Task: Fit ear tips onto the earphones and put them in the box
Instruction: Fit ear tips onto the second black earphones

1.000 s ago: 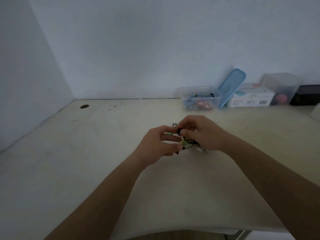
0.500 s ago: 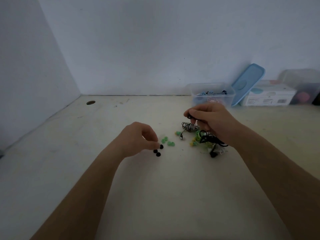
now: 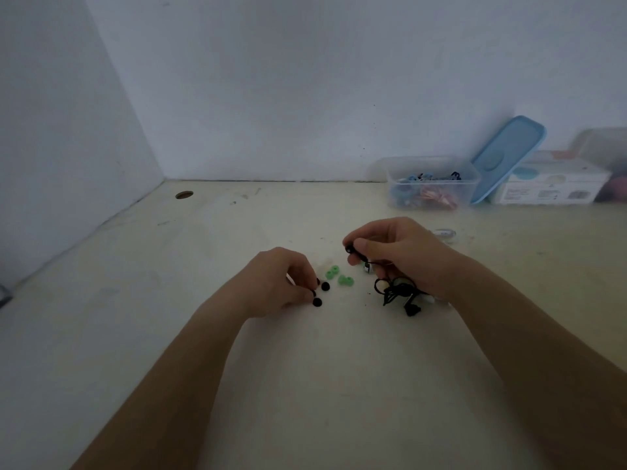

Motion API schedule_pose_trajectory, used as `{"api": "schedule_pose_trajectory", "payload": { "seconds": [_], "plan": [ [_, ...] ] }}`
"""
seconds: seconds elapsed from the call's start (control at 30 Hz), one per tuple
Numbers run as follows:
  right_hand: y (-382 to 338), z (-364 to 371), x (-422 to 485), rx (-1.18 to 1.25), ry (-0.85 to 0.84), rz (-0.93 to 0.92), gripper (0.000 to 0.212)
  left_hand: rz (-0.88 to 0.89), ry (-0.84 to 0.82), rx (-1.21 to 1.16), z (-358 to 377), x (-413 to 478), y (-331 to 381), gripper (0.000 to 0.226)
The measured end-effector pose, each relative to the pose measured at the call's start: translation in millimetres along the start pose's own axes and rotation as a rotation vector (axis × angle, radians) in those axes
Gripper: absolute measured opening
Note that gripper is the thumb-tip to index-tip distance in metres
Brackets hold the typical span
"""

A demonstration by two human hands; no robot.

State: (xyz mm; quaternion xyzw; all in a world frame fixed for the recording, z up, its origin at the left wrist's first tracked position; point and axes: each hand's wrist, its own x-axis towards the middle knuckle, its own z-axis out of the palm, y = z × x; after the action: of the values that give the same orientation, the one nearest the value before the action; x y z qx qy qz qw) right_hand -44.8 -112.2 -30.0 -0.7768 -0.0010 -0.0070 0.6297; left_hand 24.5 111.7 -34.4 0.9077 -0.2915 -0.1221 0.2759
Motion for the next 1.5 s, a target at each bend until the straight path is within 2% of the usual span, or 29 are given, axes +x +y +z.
{"api": "schedule_pose_trajectory", "payload": {
  "seconds": [0.13, 0.33, 0.47, 0.57, 0.67, 0.9, 1.5],
  "plan": [
    [6.5, -1.8, -2.2, 0.065, -0.046, -0.013, 0.014, -0.014, 0.062, -0.091, -4.6, -2.0, 3.3, 0.010],
    [9.6, -6.6, -6.3, 0.141, -0.038, -0.036, 0.010, 0.042, 0.145, -0.631, -7.9, -0.7, 36.2, 0.012],
    [7.9, -5.1, -9.8, 0.182, 0.059, -0.058, 0.008, 0.012, 0.113, -0.968, 6.7, 4.9, 45.2, 0.014],
    [7.0, -2.7, -11.1, 0.165, 0.178, -0.091, 0.007, 0.025, 0.135, -1.122, 21.0, 7.0, 44.5, 0.016],
    [4.2, -0.9, -11.9, 0.162, 0.265, -0.132, 0.008, 0.061, 0.146, -1.161, 28.1, 8.1, 44.1, 0.018],
    [-0.3, 5.3, -16.3, 0.073, 0.312, -0.240, 0.006, 0.097, 0.155, -1.252, 32.1, 7.1, 44.1, 0.028],
    [1.2, 4.8, -15.3, -0.022, 0.306, -0.291, 0.008, 0.068, 0.152, -1.307, 31.7, 6.3, 44.2, 0.016]
  ]
}}
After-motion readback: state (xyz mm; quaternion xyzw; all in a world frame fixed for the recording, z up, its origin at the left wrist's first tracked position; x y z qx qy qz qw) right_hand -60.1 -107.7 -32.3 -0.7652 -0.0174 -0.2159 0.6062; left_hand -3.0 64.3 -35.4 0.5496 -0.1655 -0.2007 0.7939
